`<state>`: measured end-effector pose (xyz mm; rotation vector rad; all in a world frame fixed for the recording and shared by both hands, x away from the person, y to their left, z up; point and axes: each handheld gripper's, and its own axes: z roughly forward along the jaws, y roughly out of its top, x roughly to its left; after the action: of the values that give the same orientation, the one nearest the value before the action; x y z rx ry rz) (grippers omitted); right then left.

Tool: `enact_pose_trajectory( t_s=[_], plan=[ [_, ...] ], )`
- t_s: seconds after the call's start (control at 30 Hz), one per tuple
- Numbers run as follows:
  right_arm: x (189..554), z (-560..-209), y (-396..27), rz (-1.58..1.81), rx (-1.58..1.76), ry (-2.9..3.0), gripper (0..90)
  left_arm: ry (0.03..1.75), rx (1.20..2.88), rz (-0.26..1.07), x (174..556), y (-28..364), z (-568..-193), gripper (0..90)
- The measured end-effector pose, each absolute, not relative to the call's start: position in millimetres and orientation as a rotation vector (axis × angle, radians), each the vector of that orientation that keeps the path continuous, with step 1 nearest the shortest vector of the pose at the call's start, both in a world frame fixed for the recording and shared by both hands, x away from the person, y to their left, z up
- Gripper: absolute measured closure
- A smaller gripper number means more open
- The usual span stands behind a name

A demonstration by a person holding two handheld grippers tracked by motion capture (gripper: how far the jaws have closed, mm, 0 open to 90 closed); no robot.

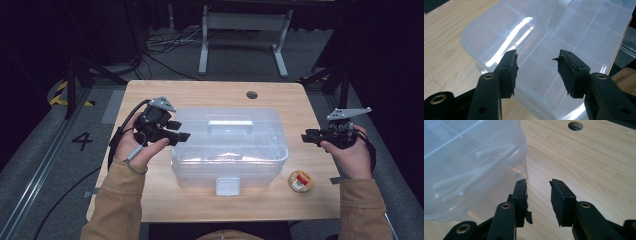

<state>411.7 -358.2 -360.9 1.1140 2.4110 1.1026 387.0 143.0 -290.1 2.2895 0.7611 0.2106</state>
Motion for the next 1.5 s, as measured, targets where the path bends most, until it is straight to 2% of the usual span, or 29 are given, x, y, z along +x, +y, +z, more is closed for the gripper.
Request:
enact_pose_trajectory(
  t_s=[0.33, 1.27, 1.4, 1.5],
  plan=[
    [411.6, -361.3, -358.7, 1.103, 1.124, 2.415, 64.7, 0.697, 2.341, 0.173, 396.5, 109.4, -291.7, 48.5],
    [413.3, -363.8, -358.7, 1.134, 1.122, 2.441, 63.7, 0.645, 2.382, 0.14, 417.5, 67.2, -307.3, 50.2],
    [413.5, -364.4, -358.0, 1.137, 1.117, 2.448, 65.1, 0.652, 2.383, 0.155, 418.7, 67.1, -305.9, 60.1],
    [413.8, -364.9, -357.7, 1.146, 1.112, 2.458, 66.2, 0.674, 2.385, 0.204, 418.3, 67.3, -304.0, 72.0]
  ],
)
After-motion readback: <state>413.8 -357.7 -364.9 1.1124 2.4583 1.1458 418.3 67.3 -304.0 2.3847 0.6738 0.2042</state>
